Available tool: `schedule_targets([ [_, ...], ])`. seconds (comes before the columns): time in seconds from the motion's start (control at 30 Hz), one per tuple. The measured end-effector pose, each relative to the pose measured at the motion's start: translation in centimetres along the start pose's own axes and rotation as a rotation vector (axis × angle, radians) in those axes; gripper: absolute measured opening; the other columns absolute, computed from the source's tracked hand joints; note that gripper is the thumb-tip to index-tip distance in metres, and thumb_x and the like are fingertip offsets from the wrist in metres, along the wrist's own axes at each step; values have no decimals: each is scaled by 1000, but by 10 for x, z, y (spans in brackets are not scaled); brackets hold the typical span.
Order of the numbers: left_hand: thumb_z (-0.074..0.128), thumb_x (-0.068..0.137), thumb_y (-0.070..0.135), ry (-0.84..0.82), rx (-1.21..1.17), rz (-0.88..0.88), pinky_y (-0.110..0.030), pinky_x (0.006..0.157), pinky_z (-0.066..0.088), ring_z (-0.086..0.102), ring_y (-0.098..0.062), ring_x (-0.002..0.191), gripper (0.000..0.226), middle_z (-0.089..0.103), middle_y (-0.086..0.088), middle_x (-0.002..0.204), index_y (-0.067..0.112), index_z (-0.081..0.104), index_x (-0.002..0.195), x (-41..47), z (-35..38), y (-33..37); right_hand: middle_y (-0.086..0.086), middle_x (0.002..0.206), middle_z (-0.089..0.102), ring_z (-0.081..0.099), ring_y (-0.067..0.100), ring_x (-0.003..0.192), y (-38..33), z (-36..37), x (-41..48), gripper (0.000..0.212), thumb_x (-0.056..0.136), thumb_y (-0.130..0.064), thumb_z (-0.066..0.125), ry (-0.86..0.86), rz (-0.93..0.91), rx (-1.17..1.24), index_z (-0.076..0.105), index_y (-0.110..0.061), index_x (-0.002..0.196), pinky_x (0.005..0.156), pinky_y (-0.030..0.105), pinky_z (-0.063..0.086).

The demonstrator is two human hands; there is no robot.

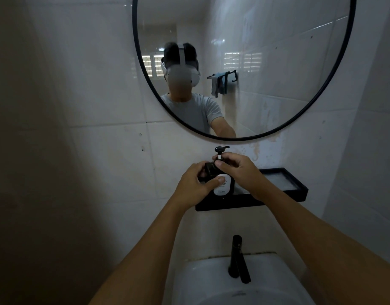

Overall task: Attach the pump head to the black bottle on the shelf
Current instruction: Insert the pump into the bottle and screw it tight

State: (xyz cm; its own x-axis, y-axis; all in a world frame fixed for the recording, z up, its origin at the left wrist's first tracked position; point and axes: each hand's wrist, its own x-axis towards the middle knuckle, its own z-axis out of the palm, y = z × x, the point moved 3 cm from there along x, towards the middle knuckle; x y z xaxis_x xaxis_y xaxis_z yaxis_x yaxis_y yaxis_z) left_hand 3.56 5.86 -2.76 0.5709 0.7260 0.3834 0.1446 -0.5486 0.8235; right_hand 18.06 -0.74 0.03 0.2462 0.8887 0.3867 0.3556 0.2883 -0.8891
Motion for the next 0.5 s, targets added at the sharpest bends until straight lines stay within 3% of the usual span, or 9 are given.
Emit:
schedule_targets([
  [0.07, 76, 84, 41, -3, -7, 6, -34, 95, 55, 63, -15, 108, 40, 64, 0, 116, 28, 64, 120, 0, 0, 0, 8, 97, 73, 69, 14, 91, 1, 1, 1, 19, 91, -22, 67, 26, 8, -16, 69, -7, 103, 88, 33, 55],
  [0.13, 75, 84, 42, -2, -3, 6, -36, 95, 55, 63, -17, 108, 40, 64, -1, 116, 26, 65, 119, 0, 0, 0, 10, 103, 73, 70, 19, 99, 4, 2, 1, 26, 87, -25, 71, 51, 40, 8, 66, -8, 106, 93, 35, 55],
  [0.3, 77, 83, 41, 3, -9, -17, -34, 96, 55, 63, -16, 109, 45, 64, -1, 118, 24, 63, 123, 0, 0, 0, 8, 111, 73, 69, 15, 103, 0, 1, -1, 26, 94, -18, 62, 2, 56, 123, 68, -10, 118, 95, 31, 55],
  [0.43, 76, 84, 41, 4, 8, -4, -32, 94, 54, 62, -15, 108, 41, 63, 0, 117, 27, 62, 120, 0, 0, 1, 14, 102, 73, 68, 15, 94, -1, 0, -1, 15, 92, -18, 64, 6, 29, 36, 70, -8, 102, 88, 33, 56],
  [0.5, 75, 85, 40, 1, 9, 9, -31, 94, 54, 61, -14, 107, 38, 63, 0, 116, 29, 62, 119, -1, 0, 2, 18, 90, 69, 63, 17, 85, 1, 1, 1, 27, 85, -26, 72, 61, 16, -58, 64, -3, 96, 84, 39, 55],
])
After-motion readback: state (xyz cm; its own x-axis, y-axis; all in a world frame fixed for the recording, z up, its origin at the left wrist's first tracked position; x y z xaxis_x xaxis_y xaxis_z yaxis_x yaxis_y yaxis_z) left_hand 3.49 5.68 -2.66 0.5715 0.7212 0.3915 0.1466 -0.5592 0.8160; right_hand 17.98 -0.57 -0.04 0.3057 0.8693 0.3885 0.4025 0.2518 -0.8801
